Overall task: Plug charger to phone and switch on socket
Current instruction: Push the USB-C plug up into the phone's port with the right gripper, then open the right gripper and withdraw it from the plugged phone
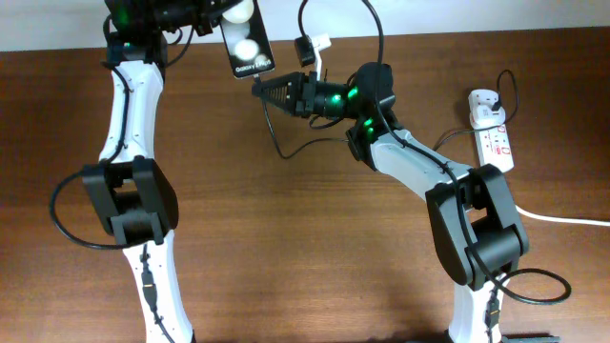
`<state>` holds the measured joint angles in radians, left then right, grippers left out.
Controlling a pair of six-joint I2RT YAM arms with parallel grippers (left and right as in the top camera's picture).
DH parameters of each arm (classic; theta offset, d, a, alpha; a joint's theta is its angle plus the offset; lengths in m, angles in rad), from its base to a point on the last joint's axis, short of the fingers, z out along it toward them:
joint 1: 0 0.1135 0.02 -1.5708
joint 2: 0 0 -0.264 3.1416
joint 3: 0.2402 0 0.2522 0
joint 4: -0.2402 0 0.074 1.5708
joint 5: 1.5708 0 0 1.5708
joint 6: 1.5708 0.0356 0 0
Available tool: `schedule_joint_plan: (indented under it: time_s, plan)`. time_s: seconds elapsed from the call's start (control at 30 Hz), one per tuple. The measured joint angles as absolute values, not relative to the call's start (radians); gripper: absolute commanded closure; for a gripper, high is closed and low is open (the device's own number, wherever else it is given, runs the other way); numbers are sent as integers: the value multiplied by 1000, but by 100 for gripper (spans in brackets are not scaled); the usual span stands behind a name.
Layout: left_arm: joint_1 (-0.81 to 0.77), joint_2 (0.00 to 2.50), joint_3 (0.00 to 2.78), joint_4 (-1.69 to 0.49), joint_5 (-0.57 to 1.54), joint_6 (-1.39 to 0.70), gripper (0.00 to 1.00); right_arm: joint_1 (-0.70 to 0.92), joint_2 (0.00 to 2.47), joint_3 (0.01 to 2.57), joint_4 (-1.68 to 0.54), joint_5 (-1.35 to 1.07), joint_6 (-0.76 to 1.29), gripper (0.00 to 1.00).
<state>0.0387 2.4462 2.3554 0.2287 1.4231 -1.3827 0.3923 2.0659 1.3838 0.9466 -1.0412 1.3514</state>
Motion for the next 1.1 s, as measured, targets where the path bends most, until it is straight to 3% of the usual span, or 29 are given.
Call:
schedule_joint_plan:
  time_s: [0.4, 0.47, 0.57, 0.63, 0.7, 1.1]
  plan:
    - [20, 2446, 2356, 229, 1449, -1343, 100, 392, 2066, 1376, 944, -1063, 1353, 96]
    - [19, 2446, 2355, 229, 1449, -1343, 100, 392, 2066, 1376, 944, -1064, 1354, 81]
    - [14, 2446, 2355, 228, 1489, -1330, 100, 392, 2066, 1377, 952, -1019, 1355, 37]
    - [-7, 2446, 2355, 229, 1528, -1324, 100, 390, 2066, 1377, 953, -982, 1354, 16]
    - [-17, 2446, 2355, 229, 1544, -1324, 100, 389, 2066, 1378, 953, -968, 1351, 1]
    - [87, 2446, 2355, 229, 1560, -1320, 100, 321, 2066, 1379, 868, -973, 1345, 1]
